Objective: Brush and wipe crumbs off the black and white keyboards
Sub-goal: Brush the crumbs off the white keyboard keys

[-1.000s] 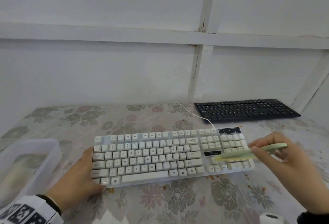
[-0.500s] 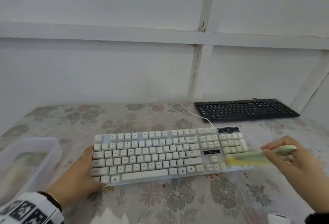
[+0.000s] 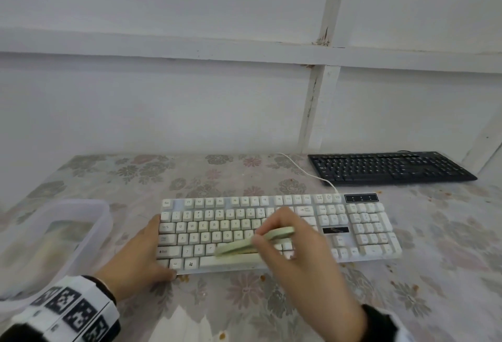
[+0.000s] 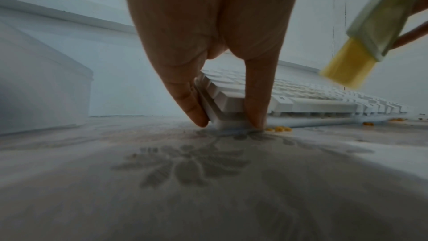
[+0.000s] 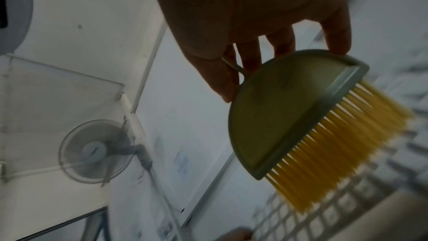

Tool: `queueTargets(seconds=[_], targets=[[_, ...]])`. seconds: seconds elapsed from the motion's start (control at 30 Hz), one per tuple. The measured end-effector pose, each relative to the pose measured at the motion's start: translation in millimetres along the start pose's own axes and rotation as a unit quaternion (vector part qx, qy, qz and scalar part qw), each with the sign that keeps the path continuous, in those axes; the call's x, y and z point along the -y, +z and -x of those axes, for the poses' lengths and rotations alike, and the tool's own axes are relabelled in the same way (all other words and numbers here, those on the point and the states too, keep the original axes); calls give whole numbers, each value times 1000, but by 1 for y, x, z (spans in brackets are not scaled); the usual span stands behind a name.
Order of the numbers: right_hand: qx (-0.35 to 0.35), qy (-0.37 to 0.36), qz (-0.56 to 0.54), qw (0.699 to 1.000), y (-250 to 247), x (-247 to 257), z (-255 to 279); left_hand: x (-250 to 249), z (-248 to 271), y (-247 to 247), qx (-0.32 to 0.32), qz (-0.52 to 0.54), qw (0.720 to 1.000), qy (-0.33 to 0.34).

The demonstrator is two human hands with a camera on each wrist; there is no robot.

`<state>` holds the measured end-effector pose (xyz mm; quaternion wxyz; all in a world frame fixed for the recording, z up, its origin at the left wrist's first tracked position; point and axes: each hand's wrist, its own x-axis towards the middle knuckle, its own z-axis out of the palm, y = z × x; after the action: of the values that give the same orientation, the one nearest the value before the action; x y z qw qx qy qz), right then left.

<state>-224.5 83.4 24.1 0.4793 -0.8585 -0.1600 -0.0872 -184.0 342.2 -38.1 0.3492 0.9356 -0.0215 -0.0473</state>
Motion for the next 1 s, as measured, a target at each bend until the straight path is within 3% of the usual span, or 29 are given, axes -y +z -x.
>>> queueTargets(seconds=[0.33,0.47,0.57,0.67,0.77,0.87,1.0], targets=[[81,-50,61,994,59,16,5,5,-1,2,9,66,998,19],[-7,-99,153,983,65,10,9,10,-2,2,12,66,998,6],[-2,-80,198,977,52,4,11,12,-3,2,16,52,999,-4],[0,-12,185,983,38,-5,6,8,-2,1,20,45,999,-3],[-20,-22,152,988,29,0,6,6,-1,0,24,43,999,-9],[19,3,88,996,29,5,11,5,-1,0,23,41,999,-12],[-2,26,133,991,18,-8,8,4,-1,0,22,33,999,-15]])
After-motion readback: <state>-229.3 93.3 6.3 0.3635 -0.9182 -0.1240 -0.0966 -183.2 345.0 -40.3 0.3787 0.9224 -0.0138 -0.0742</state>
